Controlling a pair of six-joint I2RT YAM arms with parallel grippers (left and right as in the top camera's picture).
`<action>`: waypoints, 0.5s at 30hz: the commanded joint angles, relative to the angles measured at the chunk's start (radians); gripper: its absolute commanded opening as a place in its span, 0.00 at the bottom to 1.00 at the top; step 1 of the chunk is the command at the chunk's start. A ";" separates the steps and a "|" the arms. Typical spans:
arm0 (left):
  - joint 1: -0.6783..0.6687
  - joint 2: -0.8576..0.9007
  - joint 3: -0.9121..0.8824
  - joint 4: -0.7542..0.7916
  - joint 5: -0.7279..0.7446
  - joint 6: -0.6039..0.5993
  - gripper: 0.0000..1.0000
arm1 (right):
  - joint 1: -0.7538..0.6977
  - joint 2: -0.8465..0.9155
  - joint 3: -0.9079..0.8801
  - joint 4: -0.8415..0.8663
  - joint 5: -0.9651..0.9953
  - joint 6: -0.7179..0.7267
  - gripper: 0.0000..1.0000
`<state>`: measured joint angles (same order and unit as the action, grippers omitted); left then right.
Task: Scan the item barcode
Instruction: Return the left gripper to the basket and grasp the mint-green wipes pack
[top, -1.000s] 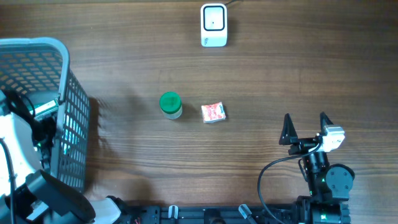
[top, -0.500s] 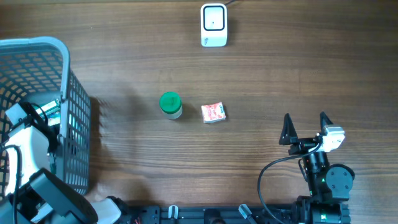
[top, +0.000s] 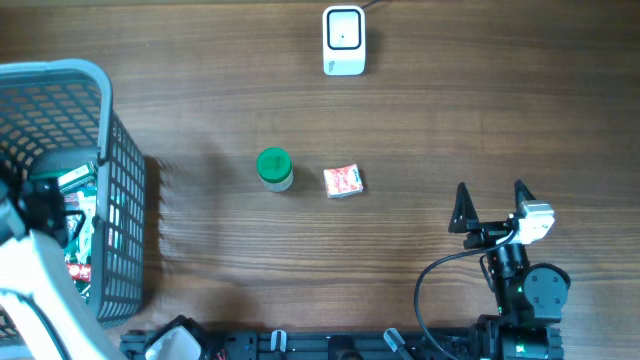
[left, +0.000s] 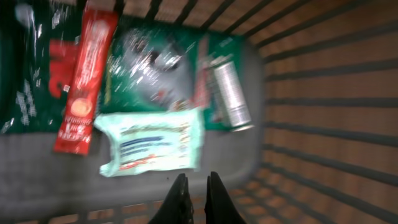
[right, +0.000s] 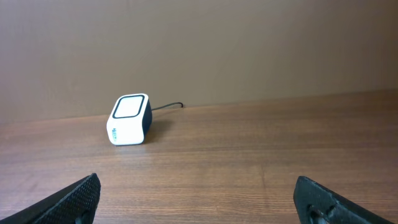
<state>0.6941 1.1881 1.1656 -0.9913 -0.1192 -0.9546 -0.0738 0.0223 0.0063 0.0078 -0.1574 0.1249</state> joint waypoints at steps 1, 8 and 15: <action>0.004 -0.136 0.020 -0.012 -0.002 0.023 0.04 | -0.002 -0.005 -0.001 0.005 -0.016 -0.018 1.00; 0.040 0.007 0.016 -0.055 0.172 -0.022 0.98 | -0.002 -0.005 -0.001 0.005 -0.016 -0.017 1.00; 0.163 0.299 0.012 -0.145 0.166 0.063 0.99 | -0.002 -0.005 -0.001 0.005 -0.016 -0.017 1.00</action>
<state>0.8474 1.3846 1.1816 -1.0927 0.1158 -0.9695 -0.0738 0.0223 0.0063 0.0078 -0.1574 0.1253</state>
